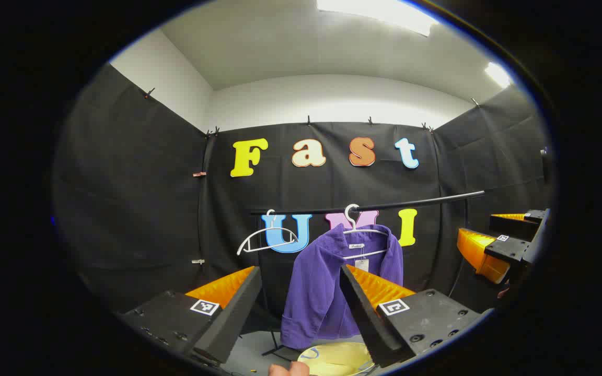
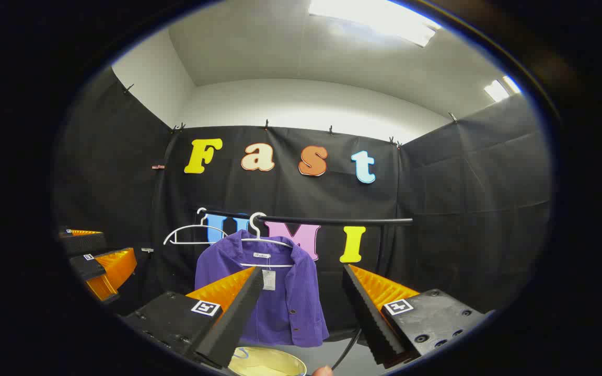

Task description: Grasp the clothes on the hanger with both hands and then place them into the laundry hamper below.

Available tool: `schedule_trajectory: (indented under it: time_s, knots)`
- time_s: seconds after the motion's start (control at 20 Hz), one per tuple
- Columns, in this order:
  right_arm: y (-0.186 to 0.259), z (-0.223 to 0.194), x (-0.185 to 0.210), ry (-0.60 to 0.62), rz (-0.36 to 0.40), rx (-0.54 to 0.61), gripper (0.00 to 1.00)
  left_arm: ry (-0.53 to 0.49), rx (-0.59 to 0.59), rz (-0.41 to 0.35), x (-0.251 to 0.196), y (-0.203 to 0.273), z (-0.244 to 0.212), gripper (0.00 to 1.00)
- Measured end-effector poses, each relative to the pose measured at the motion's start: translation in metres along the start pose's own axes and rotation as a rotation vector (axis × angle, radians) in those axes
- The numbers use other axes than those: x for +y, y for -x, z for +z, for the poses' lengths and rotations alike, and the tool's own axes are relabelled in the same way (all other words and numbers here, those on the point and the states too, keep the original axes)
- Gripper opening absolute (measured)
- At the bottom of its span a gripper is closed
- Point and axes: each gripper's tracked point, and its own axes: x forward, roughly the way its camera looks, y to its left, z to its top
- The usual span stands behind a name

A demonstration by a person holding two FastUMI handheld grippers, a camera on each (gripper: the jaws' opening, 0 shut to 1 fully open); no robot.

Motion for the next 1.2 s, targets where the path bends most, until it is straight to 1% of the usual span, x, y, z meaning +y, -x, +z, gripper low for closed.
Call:
schedule_trajectory:
  time_s: [0.05,0.35,0.4,0.55,0.6,0.75,0.8,1.1,1.15,1.2]
  knots:
    - [0.001,-0.001,-0.001,0.001,-0.002,0.000,0.98,0.001,0.001,-0.003,-0.001,0.000,0.001,0.95]
    - [0.004,-0.001,-0.003,0.004,-0.011,0.004,0.99,0.005,0.004,-0.005,-0.001,0.002,0.000,0.95]
    - [0.005,-0.001,-0.004,0.001,-0.014,0.006,0.99,0.005,0.004,-0.006,0.000,0.003,-0.001,0.92]
    - [0.005,-0.002,-0.001,-0.001,-0.024,0.011,0.99,0.006,0.006,-0.015,0.001,0.001,-0.001,0.95]
    - [0.005,-0.002,0.000,-0.006,-0.026,0.012,0.99,0.005,0.005,-0.017,0.001,0.001,-0.002,0.92]
    - [0.008,-0.003,0.009,-0.014,-0.033,0.015,0.99,0.003,0.009,-0.036,0.005,0.000,-0.003,0.92]
    - [0.008,-0.002,0.012,-0.015,-0.035,0.014,0.98,-0.001,0.008,-0.043,0.007,-0.001,-0.005,0.95]
    - [0.011,-0.010,0.021,-0.024,-0.077,0.023,0.98,-0.010,0.001,-0.104,0.010,-0.010,-0.014,0.95]
    - [0.010,-0.015,0.022,-0.030,-0.081,0.033,0.98,-0.009,0.002,-0.114,0.008,-0.013,-0.015,0.98]
    - [0.007,-0.020,0.021,-0.032,-0.087,0.041,0.98,-0.009,0.006,-0.123,0.005,-0.015,-0.017,0.95]
